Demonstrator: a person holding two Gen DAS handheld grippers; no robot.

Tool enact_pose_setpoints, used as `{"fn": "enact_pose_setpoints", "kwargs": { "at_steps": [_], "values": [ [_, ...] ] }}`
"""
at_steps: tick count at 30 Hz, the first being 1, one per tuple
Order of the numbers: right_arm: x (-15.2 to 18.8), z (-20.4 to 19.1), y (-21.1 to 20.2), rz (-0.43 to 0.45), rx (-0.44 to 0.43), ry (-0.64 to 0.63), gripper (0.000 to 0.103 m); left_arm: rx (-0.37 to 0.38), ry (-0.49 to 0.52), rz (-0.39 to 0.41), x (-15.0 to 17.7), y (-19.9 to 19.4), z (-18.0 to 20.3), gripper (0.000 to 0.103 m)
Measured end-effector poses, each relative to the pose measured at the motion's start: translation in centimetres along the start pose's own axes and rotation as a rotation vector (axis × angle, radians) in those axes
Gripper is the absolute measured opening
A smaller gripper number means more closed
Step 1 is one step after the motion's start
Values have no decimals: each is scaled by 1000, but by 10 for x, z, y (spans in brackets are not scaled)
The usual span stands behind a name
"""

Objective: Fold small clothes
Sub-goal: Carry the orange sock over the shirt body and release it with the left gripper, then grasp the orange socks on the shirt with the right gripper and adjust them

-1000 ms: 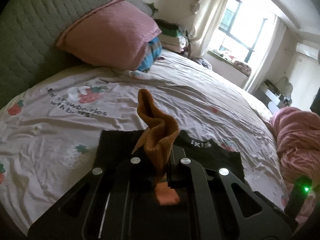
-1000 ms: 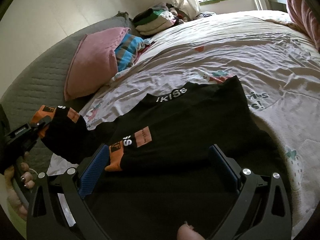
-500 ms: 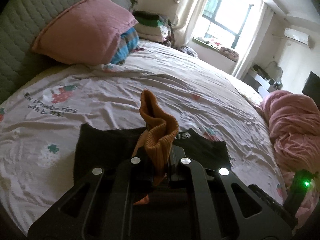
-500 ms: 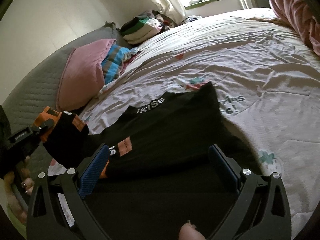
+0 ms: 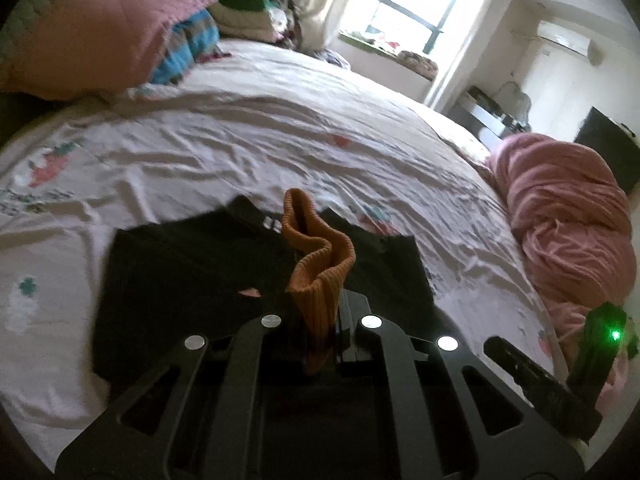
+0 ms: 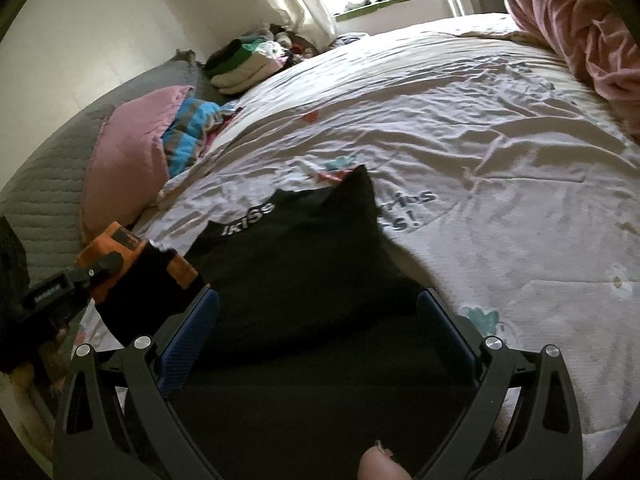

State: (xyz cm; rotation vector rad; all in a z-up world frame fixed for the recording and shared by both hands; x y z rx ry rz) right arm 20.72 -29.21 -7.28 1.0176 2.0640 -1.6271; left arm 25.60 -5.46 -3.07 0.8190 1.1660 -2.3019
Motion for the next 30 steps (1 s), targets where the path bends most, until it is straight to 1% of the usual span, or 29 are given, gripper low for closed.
{"fn": "enact_pose_setpoints", "kwargs": {
  "at_steps": [4, 7, 8, 9, 10, 11, 12, 15, 18, 19, 20, 21, 24, 25, 26, 27, 28, 30],
  "values": [
    [-3, 7, 2, 5, 40, 11, 98, 48, 24, -54, 14, 21, 6, 3],
    [-5, 11, 5, 9, 69, 16, 98, 99, 18, -94, 25, 32, 8, 8],
    [-6, 13, 6, 9, 82, 20, 98, 123, 10, -108, 29, 35, 8, 14],
    [-6, 14, 7, 8, 91, 25, 98, 134, 9, -118, 31, 37, 9, 23],
    [-6, 15, 8, 6, 100, 31, 98, 151, 5, -127, 34, 39, 9, 27],
    [-6, 16, 9, 3, 106, 33, 98, 170, -4, -134, 35, 40, 9, 39],
    [-6, 16, 11, -1, 113, 33, 98, 185, -9, -142, 37, 41, 9, 46],
    [-4, 14, 15, -15, 125, 29, 98, 206, -22, -137, 35, 38, 8, 52],
    [1, 3, 20, -33, 121, -1, 98, 197, -38, -100, 25, 27, 0, 60],
    [4, -4, 23, -44, 112, -17, 98, 177, -37, -81, 20, 21, -6, 63],
    [9, -12, 26, -63, 89, -36, 98, 143, -36, -66, 16, 17, -12, 70],
    [15, -21, 30, -87, 62, -54, 98, 108, -36, -56, 12, 12, -19, 74],
    [37, -46, 42, -164, 12, -111, 98, -4, -52, -15, 2, -6, -47, 80],
    [44, -51, 45, -180, 7, -119, 98, -30, -59, -4, -1, -11, -55, 81],
    [51, -57, 49, -199, 0, -120, 98, -56, -70, 6, -4, -16, -64, 84],
    [56, -60, 52, -215, 1, -120, 98, -80, -82, 16, -7, -22, -72, 89],
    [61, -64, 55, -233, 3, -124, 97, -105, -97, 29, -9, -28, -81, 90],
    [69, -70, 61, -251, 0, -123, 88, -134, -125, 57, -15, -41, -96, 90]
  ]
}}
Point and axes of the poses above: each gripper's, at about its wrist camera, not at the fingertips, and y roughly the way its jaws point, z to its right, x to its underside, the point moved 8 cm from there along y, roughly the way its jaws point, and after that the axes turned 11 degrees about x, right-handed, at the moved point
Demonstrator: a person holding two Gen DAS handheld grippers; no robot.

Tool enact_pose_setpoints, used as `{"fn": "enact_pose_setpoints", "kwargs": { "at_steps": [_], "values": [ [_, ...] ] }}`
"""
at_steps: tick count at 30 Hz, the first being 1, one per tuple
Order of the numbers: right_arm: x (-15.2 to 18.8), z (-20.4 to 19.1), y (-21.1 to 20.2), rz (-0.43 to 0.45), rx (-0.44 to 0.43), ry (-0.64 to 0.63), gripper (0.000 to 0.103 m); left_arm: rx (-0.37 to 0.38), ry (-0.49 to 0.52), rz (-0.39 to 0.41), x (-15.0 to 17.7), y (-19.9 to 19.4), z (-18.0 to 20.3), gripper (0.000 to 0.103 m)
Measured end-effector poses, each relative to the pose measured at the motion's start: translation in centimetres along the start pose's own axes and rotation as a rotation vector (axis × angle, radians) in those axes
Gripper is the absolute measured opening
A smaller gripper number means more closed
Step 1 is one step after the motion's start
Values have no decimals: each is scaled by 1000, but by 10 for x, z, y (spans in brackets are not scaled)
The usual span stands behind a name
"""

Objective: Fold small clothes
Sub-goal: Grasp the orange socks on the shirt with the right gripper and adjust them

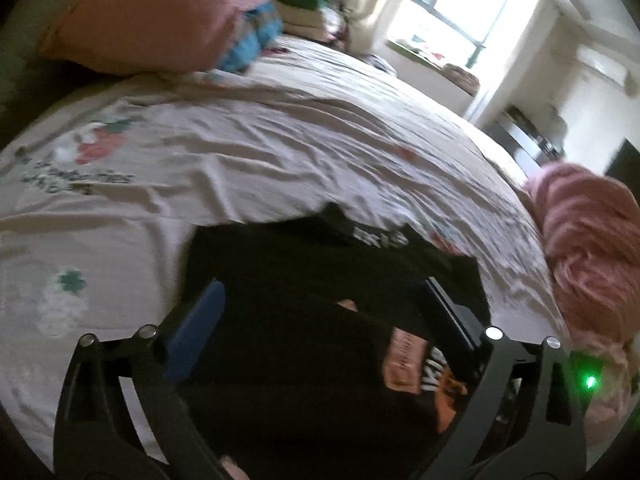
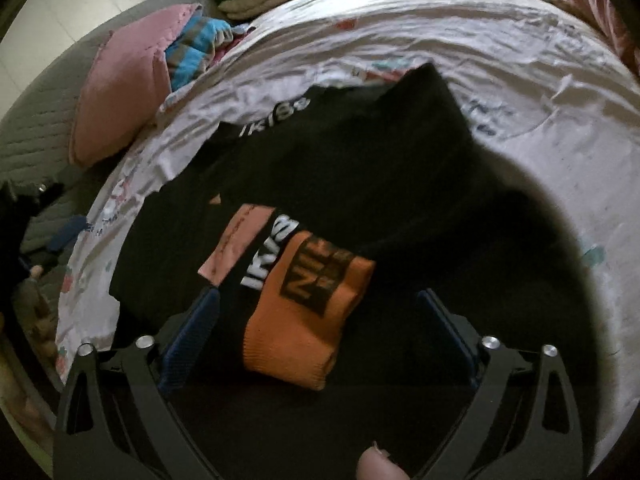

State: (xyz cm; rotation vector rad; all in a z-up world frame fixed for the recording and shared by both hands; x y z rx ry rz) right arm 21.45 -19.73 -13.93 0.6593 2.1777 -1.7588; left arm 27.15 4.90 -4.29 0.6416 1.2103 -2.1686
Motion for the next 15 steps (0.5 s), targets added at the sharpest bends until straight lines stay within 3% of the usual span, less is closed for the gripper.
{"fn": "enact_pose_setpoints", "kwargs": {
  "at_steps": [3, 5, 8, 15],
  "values": [
    [5, -5, 12, -26, 15, 5, 70, -22, -37, 34, -9, -14, -19, 91],
    [3, -6, 13, 2, 12, 10, 52, -56, -57, 69, -17, -26, -35, 91],
    [0, -9, 9, 31, -21, 14, 10, -99, -91, 96, -23, -36, -53, 90],
    [-26, -29, -23, 156, -46, -107, 9, -99, -133, 105, -22, -42, -66, 90]
  ]
}}
Point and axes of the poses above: each gripper's, at about its wrist camera, not at the fingertips, and y roughly the way its jaws point, z to its right, x to its underside, the point moved 8 cm from there along y, roughly the way its jaws point, and after that the axes turned 11 degrees about x, right-handed, at the moved point
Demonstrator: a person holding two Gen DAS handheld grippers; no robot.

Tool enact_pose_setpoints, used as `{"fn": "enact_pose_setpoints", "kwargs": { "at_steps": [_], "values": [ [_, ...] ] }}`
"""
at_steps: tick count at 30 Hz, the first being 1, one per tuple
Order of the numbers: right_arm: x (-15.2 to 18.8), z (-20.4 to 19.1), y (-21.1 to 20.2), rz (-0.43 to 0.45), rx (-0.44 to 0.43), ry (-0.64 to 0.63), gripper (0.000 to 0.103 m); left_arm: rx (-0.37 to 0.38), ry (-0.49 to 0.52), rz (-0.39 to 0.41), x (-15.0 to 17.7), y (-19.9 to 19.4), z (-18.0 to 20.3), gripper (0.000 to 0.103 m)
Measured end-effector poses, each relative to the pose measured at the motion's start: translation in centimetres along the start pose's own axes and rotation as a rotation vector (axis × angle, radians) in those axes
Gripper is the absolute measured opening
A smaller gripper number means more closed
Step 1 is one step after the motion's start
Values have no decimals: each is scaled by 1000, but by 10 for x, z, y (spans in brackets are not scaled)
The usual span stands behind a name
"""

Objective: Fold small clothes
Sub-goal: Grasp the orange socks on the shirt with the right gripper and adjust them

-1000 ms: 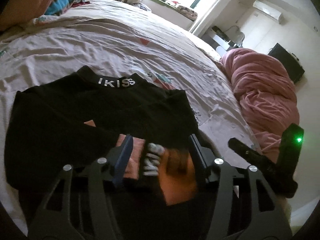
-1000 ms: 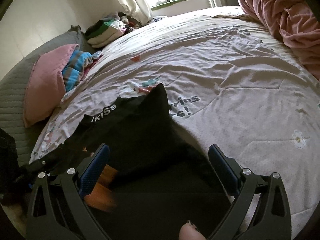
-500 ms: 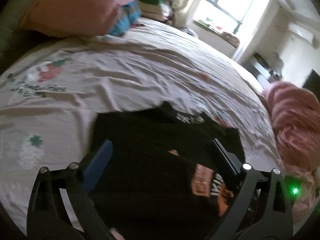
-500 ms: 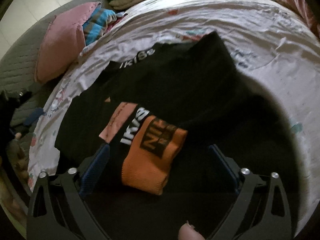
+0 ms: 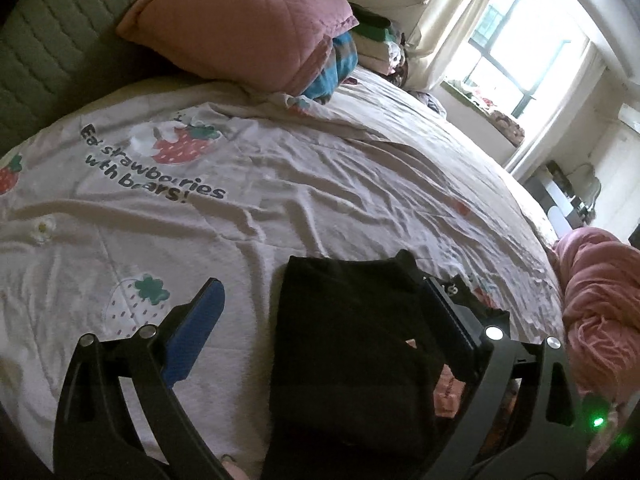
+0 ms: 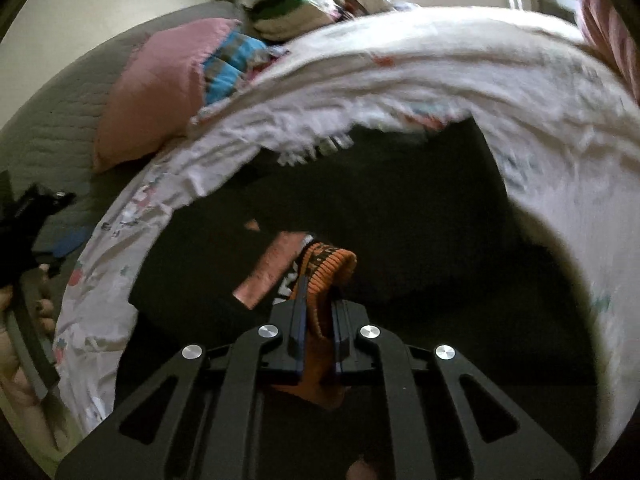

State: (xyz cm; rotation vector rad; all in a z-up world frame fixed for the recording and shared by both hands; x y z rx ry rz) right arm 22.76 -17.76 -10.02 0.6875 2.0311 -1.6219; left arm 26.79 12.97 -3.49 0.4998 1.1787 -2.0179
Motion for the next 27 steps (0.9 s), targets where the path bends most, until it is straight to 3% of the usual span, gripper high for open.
{"fn": "enact_pose_setpoints", "kwargs": {
  "at_steps": [5, 12, 27],
  "values": [
    [-46, -25, -32, 121, -26, -151, 8, -3, 1, 0, 1, 1, -1, 90],
    [-91, -27, -45, 250, 31, -267, 8, -14, 0, -10, 4, 7, -3, 90],
    [-75, 17, -8, 209, 144, -210, 8, -38, 136, -95, 30, 35, 27, 90]
  ]
}}
Point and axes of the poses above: each gripper's, at about its wrist camera, not at the fingertips, and y roughly the way its jaws point, z to its right, x to its underside, the point moved 8 cm from there along y, roughly the way its jaws point, and after that the axes turned 11 degrees about x, right-handed, at the moved point
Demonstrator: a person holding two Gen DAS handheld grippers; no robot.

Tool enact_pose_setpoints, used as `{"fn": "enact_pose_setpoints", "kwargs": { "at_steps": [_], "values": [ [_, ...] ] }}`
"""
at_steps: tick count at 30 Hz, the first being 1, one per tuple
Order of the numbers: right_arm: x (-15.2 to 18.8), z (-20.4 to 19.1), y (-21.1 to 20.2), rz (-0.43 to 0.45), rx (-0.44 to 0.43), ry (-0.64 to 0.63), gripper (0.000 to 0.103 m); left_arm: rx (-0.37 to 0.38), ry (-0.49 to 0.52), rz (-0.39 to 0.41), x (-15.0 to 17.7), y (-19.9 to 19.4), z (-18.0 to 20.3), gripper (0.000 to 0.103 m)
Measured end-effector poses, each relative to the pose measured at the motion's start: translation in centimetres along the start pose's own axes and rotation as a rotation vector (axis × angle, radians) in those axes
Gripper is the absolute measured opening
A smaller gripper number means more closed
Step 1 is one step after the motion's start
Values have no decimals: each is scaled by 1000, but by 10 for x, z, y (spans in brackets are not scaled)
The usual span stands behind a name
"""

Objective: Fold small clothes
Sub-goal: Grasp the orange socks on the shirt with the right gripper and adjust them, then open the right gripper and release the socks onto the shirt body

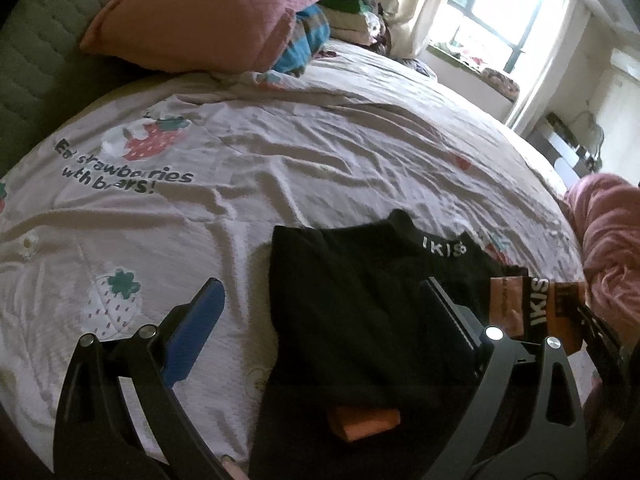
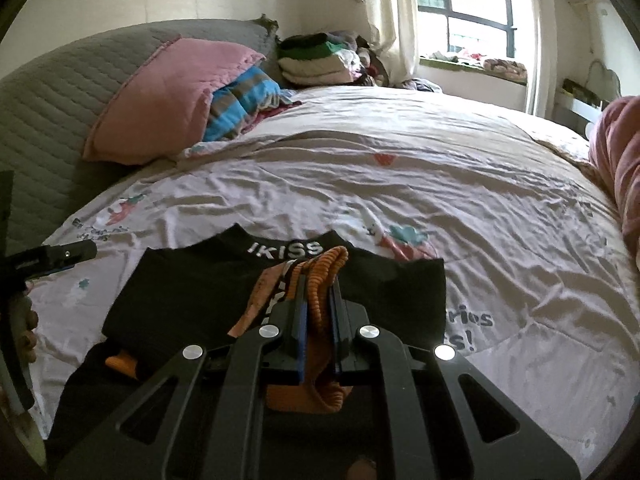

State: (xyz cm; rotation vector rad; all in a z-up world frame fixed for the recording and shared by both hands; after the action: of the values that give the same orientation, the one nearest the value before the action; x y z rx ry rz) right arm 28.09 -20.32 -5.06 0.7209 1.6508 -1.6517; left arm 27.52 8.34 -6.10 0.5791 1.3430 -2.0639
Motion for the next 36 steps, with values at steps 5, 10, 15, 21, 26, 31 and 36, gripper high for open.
{"fn": "enact_pose_setpoints", "kwargs": {
  "at_steps": [5, 10, 15, 21, 26, 31, 36],
  "values": [
    [4, 3, 4, -10, 18, 6, 8, -5, 49, -23, 7, 10, 12, 91],
    [8, 7, 7, -28, 35, 13, 8, -24, 98, -36, 14, 19, 24, 90],
    [14, 7, 12, -49, 45, 16, 8, -20, 130, -51, 19, 25, 32, 90],
    [21, 7, 18, -69, 61, 18, 8, -21, 154, -65, 24, 30, 37, 90],
    [24, 9, 21, -81, 71, 23, 9, -8, 147, -80, 27, 34, 38, 90],
    [26, 11, 22, -86, 83, 21, 10, -7, 138, -86, 29, 35, 36, 90],
    [25, 15, 18, -70, 104, 33, 27, -1, 137, -88, 29, 35, 36, 90]
  ]
}}
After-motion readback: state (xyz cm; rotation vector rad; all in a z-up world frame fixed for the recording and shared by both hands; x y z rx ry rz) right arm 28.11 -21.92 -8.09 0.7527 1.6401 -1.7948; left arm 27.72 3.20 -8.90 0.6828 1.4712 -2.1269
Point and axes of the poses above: each gripper's, at about its wrist camera, not at the fingertips, and y roughly the way its jaws point, z to its right, x to its underside, the point moved 8 cm from there along y, roughly the way its jaws point, and after that the axes turned 11 degrees about x, right-handed, at the moved point
